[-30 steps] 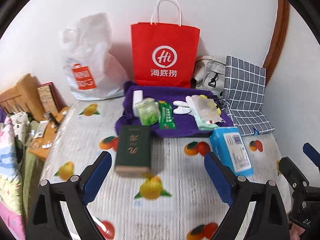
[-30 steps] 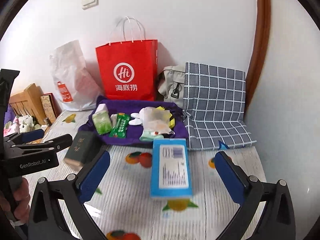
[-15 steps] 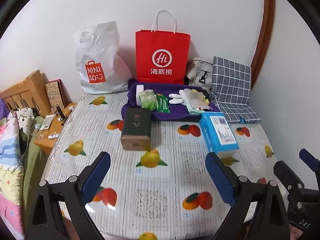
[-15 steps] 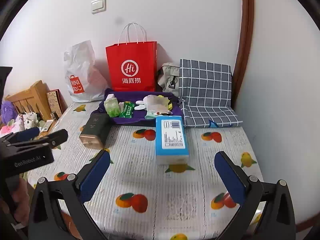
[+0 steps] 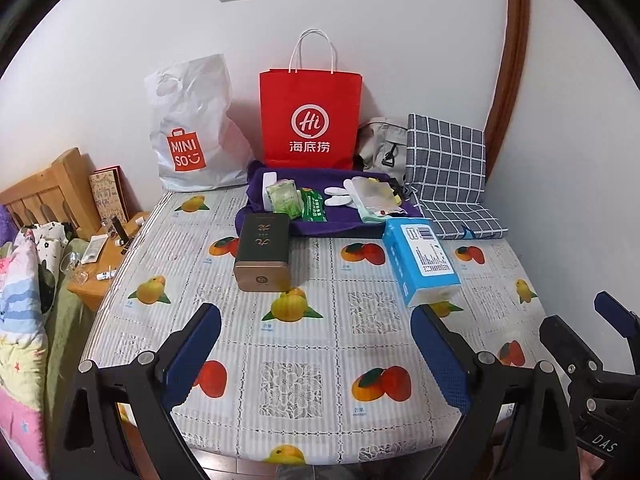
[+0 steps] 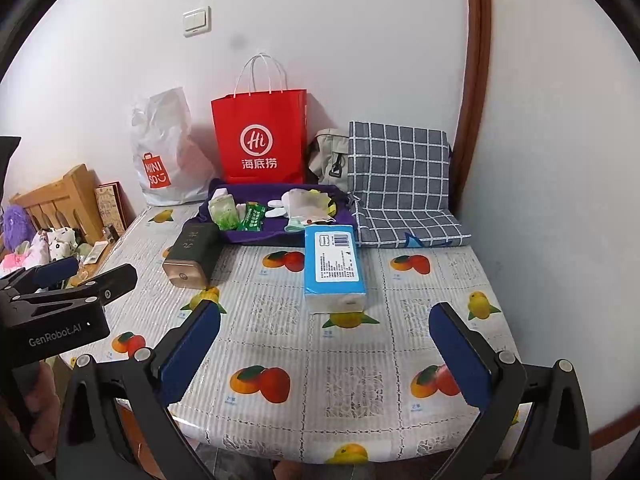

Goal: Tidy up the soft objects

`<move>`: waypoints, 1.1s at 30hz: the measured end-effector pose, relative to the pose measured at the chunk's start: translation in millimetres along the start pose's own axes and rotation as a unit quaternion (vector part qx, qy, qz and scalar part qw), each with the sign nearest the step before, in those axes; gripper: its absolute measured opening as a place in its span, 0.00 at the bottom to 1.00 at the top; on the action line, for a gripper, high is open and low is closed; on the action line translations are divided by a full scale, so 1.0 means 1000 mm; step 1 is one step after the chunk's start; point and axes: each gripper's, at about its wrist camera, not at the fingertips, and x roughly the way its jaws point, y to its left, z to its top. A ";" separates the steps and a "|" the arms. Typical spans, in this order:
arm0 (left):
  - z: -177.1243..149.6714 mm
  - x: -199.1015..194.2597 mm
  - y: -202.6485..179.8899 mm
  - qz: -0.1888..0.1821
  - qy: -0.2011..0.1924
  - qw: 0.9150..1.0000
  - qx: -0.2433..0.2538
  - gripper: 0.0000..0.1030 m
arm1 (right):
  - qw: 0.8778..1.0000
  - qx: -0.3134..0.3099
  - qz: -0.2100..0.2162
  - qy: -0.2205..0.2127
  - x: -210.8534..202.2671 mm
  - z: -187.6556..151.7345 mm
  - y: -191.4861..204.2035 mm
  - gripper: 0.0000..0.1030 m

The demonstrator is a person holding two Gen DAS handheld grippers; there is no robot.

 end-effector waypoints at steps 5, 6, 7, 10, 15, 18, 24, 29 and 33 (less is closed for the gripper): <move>-0.002 -0.002 0.000 -0.002 0.002 1.000 -0.001 0.93 | 1.000 -0.002 -0.001 -0.003 -0.004 -0.003 0.000 1.00; -0.003 -0.003 0.001 -0.002 0.002 1.000 -0.002 0.93 | 1.000 -0.002 0.001 -0.004 -0.005 -0.004 -0.001 1.00; -0.003 -0.003 0.002 -0.002 0.002 1.000 -0.004 0.93 | 1.000 -0.003 0.002 -0.004 -0.005 -0.004 -0.001 1.00; -0.004 -0.004 0.004 -0.001 0.002 1.000 -0.008 0.93 | 1.000 -0.005 0.001 -0.006 -0.007 -0.005 0.001 1.00; -0.004 -0.004 0.005 -0.002 0.003 1.000 -0.007 0.93 | 1.000 -0.005 0.003 -0.005 -0.008 -0.006 0.001 1.00; -0.004 -0.004 0.006 -0.003 0.003 1.000 -0.008 0.93 | 1.000 -0.005 0.005 -0.006 -0.009 -0.007 0.001 1.00; -0.006 -0.004 0.009 -0.001 0.004 1.000 -0.012 0.93 | 1.000 -0.004 0.005 -0.005 -0.008 -0.008 0.001 1.00; -0.006 -0.004 0.009 -0.001 0.004 1.000 -0.012 0.93 | 1.000 -0.003 0.006 -0.003 -0.009 -0.008 0.002 1.00; -0.008 -0.005 0.010 -0.002 0.005 1.000 -0.013 0.93 | 1.000 -0.003 0.007 -0.003 -0.009 -0.008 0.002 1.00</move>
